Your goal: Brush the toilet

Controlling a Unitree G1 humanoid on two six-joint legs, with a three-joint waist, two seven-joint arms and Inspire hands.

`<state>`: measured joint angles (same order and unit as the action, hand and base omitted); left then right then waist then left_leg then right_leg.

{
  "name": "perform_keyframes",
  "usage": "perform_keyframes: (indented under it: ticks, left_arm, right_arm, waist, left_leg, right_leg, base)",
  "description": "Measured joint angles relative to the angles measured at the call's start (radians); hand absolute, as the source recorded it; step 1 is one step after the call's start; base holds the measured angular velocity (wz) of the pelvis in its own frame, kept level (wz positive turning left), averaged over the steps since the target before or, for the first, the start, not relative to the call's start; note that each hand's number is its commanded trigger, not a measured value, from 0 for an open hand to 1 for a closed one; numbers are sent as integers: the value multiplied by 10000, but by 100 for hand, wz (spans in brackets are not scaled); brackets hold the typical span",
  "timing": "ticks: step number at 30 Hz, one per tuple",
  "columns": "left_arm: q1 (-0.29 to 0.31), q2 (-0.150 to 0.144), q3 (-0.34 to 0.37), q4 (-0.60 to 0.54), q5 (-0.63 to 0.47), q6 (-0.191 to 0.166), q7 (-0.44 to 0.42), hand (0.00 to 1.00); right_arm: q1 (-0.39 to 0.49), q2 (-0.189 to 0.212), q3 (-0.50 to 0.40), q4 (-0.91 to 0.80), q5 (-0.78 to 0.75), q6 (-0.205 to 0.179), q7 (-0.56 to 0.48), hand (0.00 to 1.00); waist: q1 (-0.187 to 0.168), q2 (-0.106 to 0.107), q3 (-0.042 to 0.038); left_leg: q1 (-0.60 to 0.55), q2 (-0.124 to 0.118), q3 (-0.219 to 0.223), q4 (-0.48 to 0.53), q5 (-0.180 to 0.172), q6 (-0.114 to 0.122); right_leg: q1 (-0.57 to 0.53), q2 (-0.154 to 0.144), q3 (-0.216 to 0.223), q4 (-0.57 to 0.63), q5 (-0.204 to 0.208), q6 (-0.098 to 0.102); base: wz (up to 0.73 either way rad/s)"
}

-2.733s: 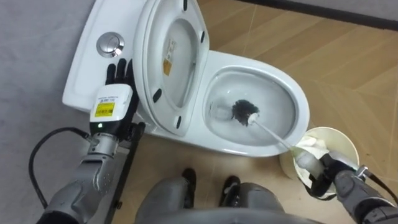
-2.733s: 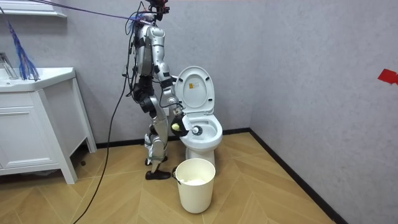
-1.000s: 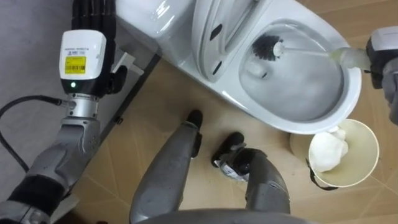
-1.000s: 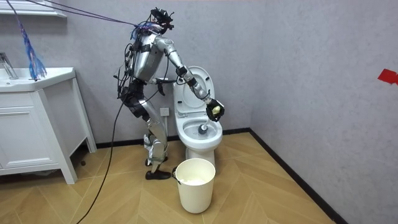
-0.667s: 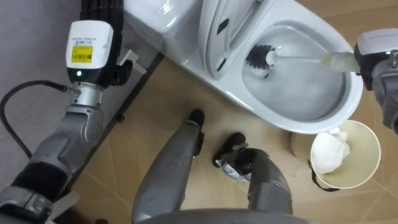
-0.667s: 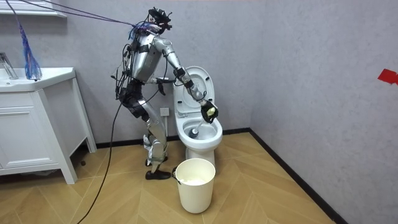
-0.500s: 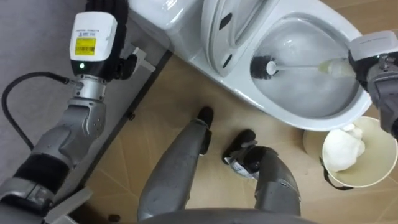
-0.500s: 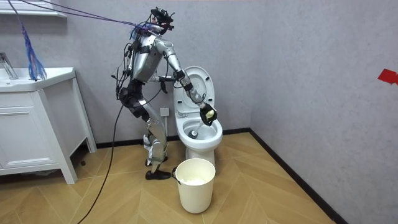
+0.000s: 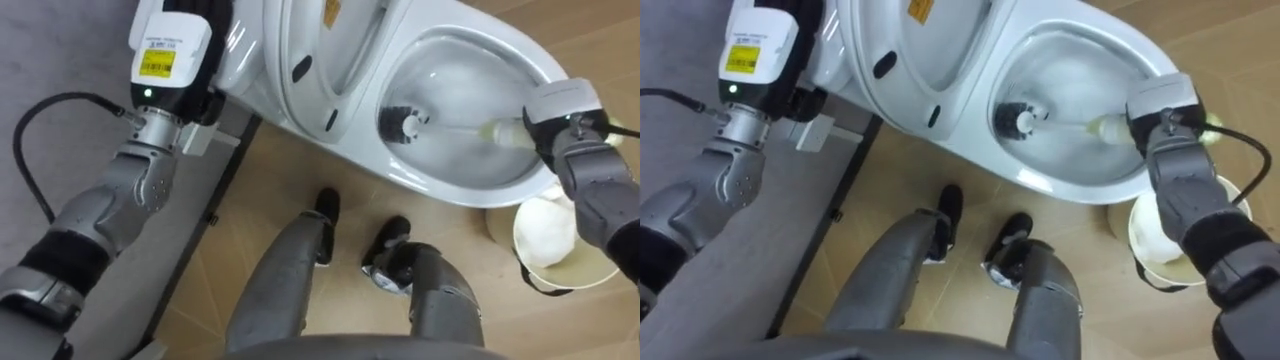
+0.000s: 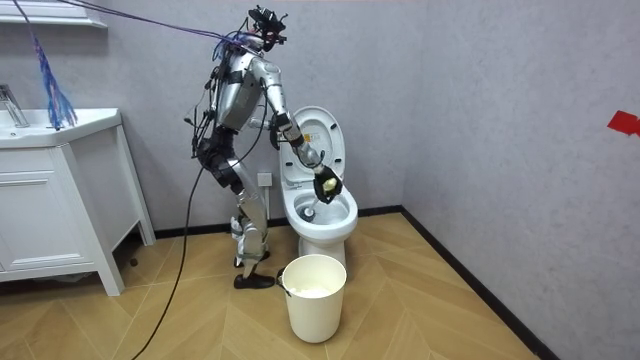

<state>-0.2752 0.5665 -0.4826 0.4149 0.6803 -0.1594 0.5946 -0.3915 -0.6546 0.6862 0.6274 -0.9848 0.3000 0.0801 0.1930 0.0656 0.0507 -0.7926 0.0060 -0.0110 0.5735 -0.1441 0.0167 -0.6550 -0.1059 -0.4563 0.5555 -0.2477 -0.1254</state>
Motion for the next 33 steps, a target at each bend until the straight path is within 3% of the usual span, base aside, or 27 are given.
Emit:
perform_keyframes:
  ticks: [4, 7, 11, 13, 17, 24, 27, 30, 32, 33]
  left_arm:
    - [-78, 186, -75, 4, -58, 39, -92, 0]
    - [-202, 623, -130, -16, -131, 51, -124, 0]
    - [-520, 1054, -125, -62, -115, 58, -151, 0]
    - [-566, 1176, -125, -122, -104, 84, -188, 0]
    - [-603, 1261, -82, -334, 160, 335, -528, 0]
    - [-612, 1258, 104, -437, 561, 457, -982, 0]
    - [-732, 1104, 90, -392, 555, 512, -1266, 0]
    - [-821, 782, 72, -306, 562, 546, -1523, 0]
    - [-816, 321, 1, -220, 570, 568, -1692, 0]
    - [-796, 241, -17, -183, 571, 568, -1708, 0]
  right_arm:
    - [-902, -67, 235, 1027, 617, -585, -22, 100]
    - [-1855, 221, 395, 2381, 1702, -1394, -234, 100]
    - [-3164, 389, 325, 3814, 2759, -2194, -792, 100]
    - [-3720, 500, 253, 4252, 2807, -2393, -1135, 100]
    - [-3950, 246, 222, 4329, 2546, -2597, -1543, 100]
    - [-3893, 283, 83, 4102, 1572, -2656, -1795, 100]
    - [-3664, 280, 233, 3828, 1262, -2541, -1881, 100]
    - [-3397, 264, 417, 3784, 958, -2490, -1960, 100]
    - [-2962, 72, 395, 3842, 938, -2062, -2023, 100]
    - [-2881, 25, 369, 3893, 946, -1982, -2018, 100]
  waist:
    - [-45, -106, 29]
    - [-199, -685, 84]
    - [-429, -1175, 317]
    - [-662, -1309, 327]
    - [-714, -1612, 312]
    - [-645, -1604, 300]
    - [-490, -1505, 282]
    - [-372, -1148, 293]
    - [-40, -719, 295]
    - [10, -598, 295]
  left_leg:
    - [11, -21, 84, 58, 20, 18]
    - [-12, -35, 370, -37, 139, 38]
    - [2, -111, 355, -250, 408, 28]
    - [16, -137, 346, -343, 522, 39]
    - [79, -211, 390, -565, 671, 79]
    - [35, -210, 412, -488, 667, 87]
    - [35, -184, 374, -385, 645, 80]
    - [58, -189, 270, -338, 561, 109]
    - [62, -197, 265, -242, 471, 148]
    - [58, -195, 267, -214, 452, 170]
  right_leg:
    - [-112, -55, 156, 226, -3, -4]
    - [-478, -277, 410, 661, -103, -63]
    - [-569, -347, 415, 718, -82, -115]
    - [-601, -357, 451, 712, -52, -90]
    - [-647, -467, 455, 751, -6, -77]
    - [-700, -541, 425, 866, 68, -133]
    - [-653, -517, 393, 860, 75, -148]
    - [-500, -515, 279, 835, 67, -129]
    - [-452, -520, 273, 823, 44, -43]
    - [-448, -520, 274, 825, 50, -33]
  base:
    - [-8]
    - [-7]
    - [7]
    - [10]
    - [4]
    - [-2]
    - [-1]
    - [5]
    - [-2]
    - [-7]
